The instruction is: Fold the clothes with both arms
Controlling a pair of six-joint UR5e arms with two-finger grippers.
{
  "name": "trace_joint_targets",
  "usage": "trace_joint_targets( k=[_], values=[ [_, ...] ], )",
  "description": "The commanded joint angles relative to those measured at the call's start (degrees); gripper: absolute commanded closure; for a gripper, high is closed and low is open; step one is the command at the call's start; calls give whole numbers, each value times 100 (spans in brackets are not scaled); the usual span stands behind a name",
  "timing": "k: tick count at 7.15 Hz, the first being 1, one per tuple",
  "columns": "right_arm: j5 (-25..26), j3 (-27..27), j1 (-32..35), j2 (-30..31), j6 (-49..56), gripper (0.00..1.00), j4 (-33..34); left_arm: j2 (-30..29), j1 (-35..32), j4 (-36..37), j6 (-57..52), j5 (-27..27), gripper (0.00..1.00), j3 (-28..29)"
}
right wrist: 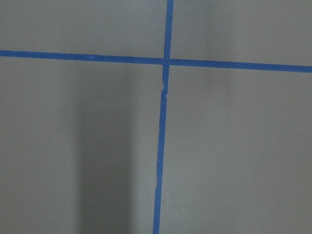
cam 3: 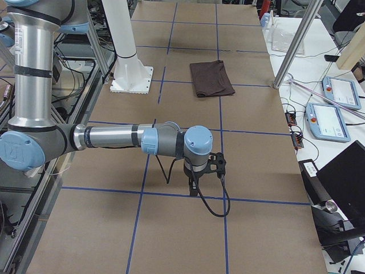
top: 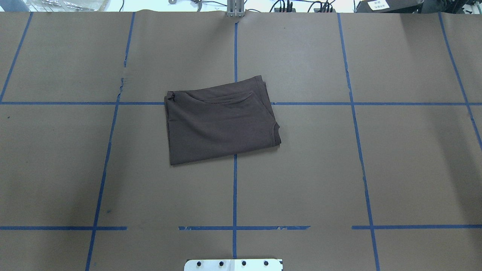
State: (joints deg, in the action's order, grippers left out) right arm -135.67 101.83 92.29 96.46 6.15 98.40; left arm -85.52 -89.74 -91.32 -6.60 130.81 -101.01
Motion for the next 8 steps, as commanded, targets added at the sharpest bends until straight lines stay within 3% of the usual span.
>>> trace_joint_targets(
  k=[1,8],
  values=[
    [-109,-14,0,-4,-96,0,-5,44,0,0,664,-3,0,-15],
    [-109,-5,0,-74,-96,0,-14,71,0,0,845,-3,0,-7]
  ],
)
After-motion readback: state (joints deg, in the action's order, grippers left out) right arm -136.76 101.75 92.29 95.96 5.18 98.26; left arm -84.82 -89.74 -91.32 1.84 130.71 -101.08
